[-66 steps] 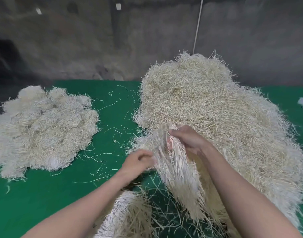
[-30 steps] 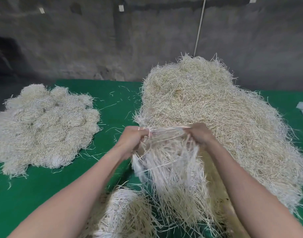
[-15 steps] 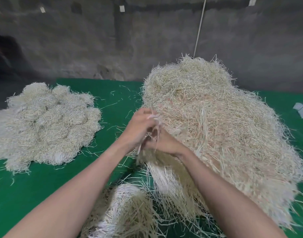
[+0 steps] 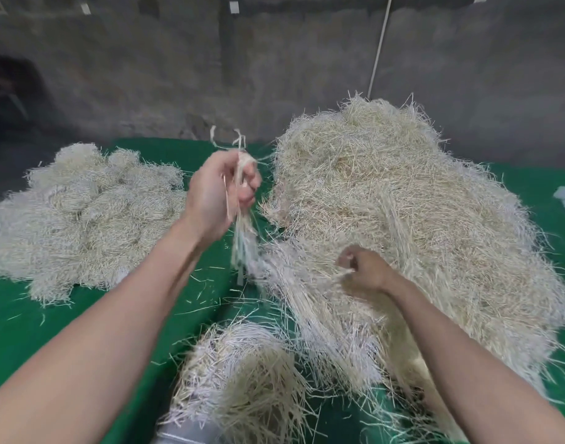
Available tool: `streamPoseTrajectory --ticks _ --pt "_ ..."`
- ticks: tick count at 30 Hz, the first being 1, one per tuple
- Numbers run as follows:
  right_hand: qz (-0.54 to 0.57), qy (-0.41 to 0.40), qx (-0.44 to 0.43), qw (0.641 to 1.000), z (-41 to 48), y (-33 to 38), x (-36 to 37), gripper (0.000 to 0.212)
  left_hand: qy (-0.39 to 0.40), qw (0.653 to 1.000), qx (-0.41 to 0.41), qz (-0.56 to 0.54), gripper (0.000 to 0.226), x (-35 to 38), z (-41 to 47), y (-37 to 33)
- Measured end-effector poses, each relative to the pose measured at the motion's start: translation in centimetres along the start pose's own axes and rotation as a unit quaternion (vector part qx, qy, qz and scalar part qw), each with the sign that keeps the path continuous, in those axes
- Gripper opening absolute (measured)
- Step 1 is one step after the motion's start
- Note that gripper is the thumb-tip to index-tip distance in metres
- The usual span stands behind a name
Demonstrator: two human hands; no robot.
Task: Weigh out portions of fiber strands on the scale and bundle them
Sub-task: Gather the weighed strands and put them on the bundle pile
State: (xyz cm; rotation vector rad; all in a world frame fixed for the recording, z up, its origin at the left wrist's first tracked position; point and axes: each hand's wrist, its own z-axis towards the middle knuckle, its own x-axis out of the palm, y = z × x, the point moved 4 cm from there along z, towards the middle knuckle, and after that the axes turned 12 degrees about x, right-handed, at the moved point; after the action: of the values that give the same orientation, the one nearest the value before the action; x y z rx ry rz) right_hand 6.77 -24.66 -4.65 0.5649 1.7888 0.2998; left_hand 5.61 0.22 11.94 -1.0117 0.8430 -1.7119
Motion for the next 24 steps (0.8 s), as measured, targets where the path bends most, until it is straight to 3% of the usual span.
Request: streamPoseTrajectory --ticks 4,6,8,10,12,13,16,18,20,24 --pt "0.076 -0.169 -0.186 0.965 -5.5 6.5 -2.0 0.049 0.046 0.990 -0.078 0.110 0.027 -0.5 -4.1 1.4" --pt "0.194 -0.188 -0.228 0.935 -8.9 8.3 -0.6 0.053 0.137 0.962 -0.076 0.226 0.025 -0.9 -7.0 2.3" --pt "0.305 -0.133 -0.228 0.915 -11.3 9.3 1.9 0.055 0.297 0.858 -0.023 0.418 0.021 -1.3 -10.0 3.9" --pt "0.338 -0.055 -0.203 0.917 -12.1 10.0 4.6 0.051 0.394 0.757 -0.024 0.521 0.018 -2.2 -12.9 6.6" --pt "0.307 0.026 -0.161 0.937 -12.1 10.7 7.1 0.036 0.418 0.726 -0.048 0.544 0.019 -3.0 -15.2 9.1" --pt "0.272 0.059 -0.143 0.950 -12.0 11.0 8.4 0.029 0.416 0.735 -0.049 0.534 0.024 -3.2 -16.0 10.0" --pt "0.157 0.121 -0.116 0.973 -11.7 11.3 11.7 0.078 0.395 0.793 -0.049 0.460 0.018 -3.1 -17.4 11.0" --pt "0.163 0.145 -0.109 0.970 -11.7 11.0 13.3 0.091 0.376 0.815 -0.047 0.438 0.023 -3.8 -17.8 10.9" --pt "0.179 0.150 -0.089 0.968 -11.6 10.2 14.2 0.091 0.326 0.843 -0.053 0.425 0.023 -5.3 -18.0 10.3" --pt "0.101 0.119 -0.084 0.984 -11.7 9.2 15.3 0.063 0.153 0.931 -0.046 0.328 0.025 -8.0 -17.8 7.6"
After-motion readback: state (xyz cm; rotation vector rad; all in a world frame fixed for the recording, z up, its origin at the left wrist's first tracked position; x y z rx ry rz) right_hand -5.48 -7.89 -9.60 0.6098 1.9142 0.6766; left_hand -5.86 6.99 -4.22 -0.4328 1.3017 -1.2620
